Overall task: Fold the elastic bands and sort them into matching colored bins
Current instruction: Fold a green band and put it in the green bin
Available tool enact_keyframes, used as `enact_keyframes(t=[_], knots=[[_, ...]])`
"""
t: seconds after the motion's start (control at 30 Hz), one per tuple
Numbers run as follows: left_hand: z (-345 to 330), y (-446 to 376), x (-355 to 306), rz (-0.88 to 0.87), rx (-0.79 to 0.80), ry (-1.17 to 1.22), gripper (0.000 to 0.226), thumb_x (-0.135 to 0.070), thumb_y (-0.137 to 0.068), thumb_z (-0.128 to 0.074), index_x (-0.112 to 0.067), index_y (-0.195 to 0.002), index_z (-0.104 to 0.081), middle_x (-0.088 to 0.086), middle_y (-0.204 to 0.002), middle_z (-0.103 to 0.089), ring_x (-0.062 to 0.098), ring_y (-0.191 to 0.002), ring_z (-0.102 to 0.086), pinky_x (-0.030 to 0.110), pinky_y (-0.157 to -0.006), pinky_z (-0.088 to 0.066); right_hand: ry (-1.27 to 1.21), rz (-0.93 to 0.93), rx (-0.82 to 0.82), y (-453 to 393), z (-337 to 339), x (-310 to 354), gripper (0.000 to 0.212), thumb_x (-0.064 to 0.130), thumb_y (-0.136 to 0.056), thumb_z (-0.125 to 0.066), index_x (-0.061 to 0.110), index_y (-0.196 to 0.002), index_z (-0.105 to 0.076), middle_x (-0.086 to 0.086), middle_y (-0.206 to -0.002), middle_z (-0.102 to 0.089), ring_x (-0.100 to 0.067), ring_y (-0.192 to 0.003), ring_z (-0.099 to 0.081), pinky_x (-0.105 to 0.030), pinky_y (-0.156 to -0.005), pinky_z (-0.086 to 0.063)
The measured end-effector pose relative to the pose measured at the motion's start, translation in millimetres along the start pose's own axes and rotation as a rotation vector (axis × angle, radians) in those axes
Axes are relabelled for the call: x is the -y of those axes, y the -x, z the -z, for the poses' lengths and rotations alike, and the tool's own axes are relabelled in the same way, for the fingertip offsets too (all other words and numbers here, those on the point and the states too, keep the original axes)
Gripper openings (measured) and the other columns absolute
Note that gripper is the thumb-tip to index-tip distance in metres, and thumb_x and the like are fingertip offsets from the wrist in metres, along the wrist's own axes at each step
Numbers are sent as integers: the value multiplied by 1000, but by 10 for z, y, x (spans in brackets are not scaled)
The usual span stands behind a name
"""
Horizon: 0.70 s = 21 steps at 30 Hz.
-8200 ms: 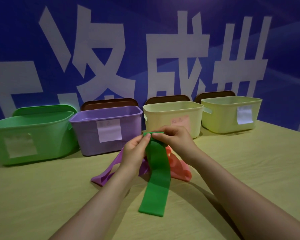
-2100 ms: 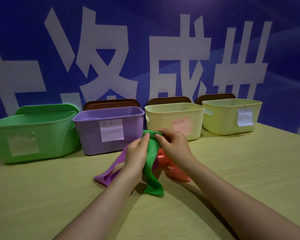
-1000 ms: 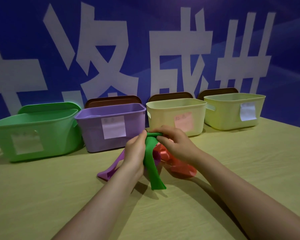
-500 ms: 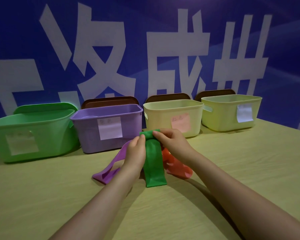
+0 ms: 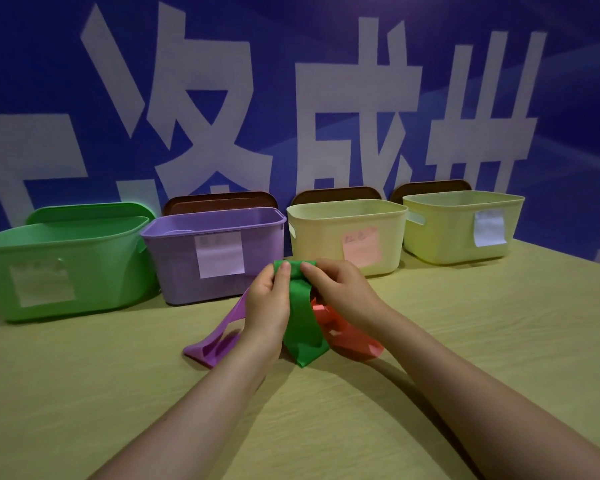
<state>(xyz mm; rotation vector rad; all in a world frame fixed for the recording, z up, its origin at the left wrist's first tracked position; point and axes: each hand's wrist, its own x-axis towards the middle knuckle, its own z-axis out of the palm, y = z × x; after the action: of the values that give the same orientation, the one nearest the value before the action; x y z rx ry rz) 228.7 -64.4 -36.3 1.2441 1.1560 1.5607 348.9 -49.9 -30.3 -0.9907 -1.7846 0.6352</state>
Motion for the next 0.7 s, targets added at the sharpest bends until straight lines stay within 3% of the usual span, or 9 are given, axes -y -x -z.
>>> enact_keyframes(t=[0.2, 0.33, 0.47, 0.57, 0.7], knots=[[15, -6, -30, -5, 36, -17, 22, -32, -99, -48, -22, -91, -66, 16, -96, -70, 33, -94, -67, 49, -85, -54, 39, -30, -29, 1, -30, -18, 41, 42, -98, -46, 8, -84, -65, -5, -69, -61, -15, -64, -55, -43, -65, -47], [6, -32, 0, 35, 38, -27, 23, -37, -97, -51, -24, -84, -65, 13, -94, -71, 31, -93, -67, 45, -86, -53, 71, -25, -69, -22, -31, -47, 36, 35, -98, -50, 6, -83, -65, -16, -74, -64, -19, -66, -56, -46, -65, -48], [-15, -49, 40, 148, 27, 11, 25, -44, -94, -52, -26, -81, -65, 2, -84, -72, 19, -82, -69, 36, -79, -56, 108, 33, -106, -33, -25, -67, 21, 28, -98, -53, 20, -82, -65, 1, -70, -64, -7, -65, -57, -34, -63, -46], [-42, -54, 34, 219, -11, 44, 35, -54, -90, -53, -22, -82, -65, 5, -86, -72, 22, -84, -69, 39, -83, -56, 110, 63, -121, -31, -23, -82, 18, 25, -97, -54, 24, -83, -65, 10, -69, -62, 3, -62, -54, -17, -57, -40], [-52, -46, 69, 309, -26, 107, 39, -56, -88, -55, -19, -88, -66, 7, -87, -73, 27, -86, -69, 45, -85, -56, 42, 43, -138, -22, -64, -106, 22, 25, -97, -54, 24, -76, -63, 9, -64, -60, 1, -59, -53, -21, -58, -42]])
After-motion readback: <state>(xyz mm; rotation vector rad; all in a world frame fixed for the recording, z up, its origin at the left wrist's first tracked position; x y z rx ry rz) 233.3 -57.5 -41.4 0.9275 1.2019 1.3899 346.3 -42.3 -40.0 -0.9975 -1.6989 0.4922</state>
